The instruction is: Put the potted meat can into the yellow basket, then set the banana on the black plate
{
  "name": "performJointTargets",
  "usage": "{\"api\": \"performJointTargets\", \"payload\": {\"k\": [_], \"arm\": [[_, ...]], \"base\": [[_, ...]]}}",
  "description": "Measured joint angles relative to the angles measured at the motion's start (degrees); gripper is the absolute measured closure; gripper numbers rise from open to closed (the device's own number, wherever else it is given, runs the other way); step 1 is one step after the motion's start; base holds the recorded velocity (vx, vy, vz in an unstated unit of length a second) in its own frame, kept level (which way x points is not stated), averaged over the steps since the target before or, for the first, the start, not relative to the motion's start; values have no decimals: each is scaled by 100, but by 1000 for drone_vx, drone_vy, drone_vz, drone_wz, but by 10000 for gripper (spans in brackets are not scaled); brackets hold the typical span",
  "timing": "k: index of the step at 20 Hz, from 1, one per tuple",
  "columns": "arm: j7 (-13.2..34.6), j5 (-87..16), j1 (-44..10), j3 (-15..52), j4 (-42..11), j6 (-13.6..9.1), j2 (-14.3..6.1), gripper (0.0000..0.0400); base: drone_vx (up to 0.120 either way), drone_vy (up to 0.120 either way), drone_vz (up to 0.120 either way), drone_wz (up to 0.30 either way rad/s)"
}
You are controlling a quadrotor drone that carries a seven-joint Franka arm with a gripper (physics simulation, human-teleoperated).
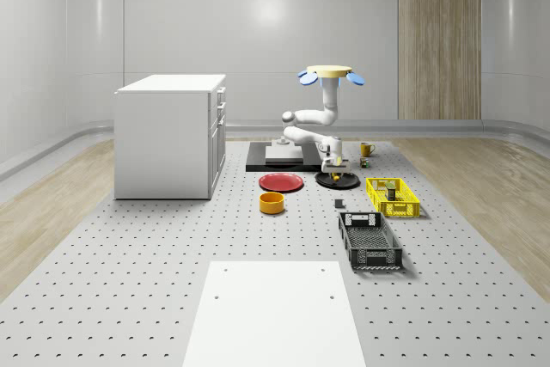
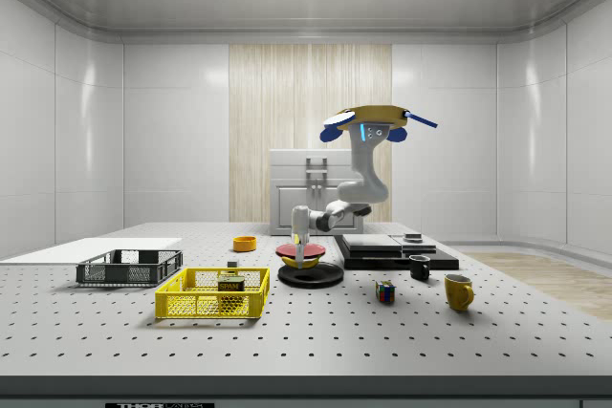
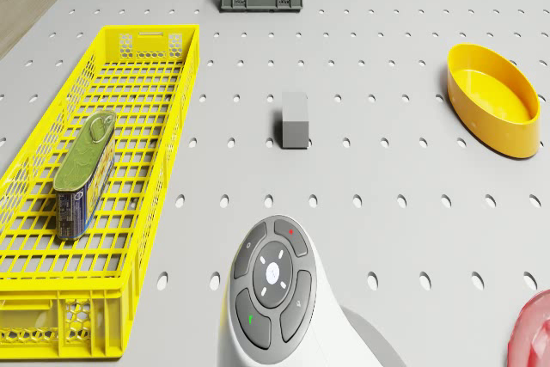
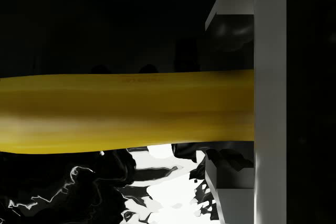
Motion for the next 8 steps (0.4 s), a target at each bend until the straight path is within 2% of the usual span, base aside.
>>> {"api": "performJointTargets", "payload": {"k": [3,8], "arm": [[-41,97,43,103,-58,-67,11,43],[-75,345,127,370,-191,-215,21,12]], "base": [[0,0,0,0],[0,0,0,0]]}}
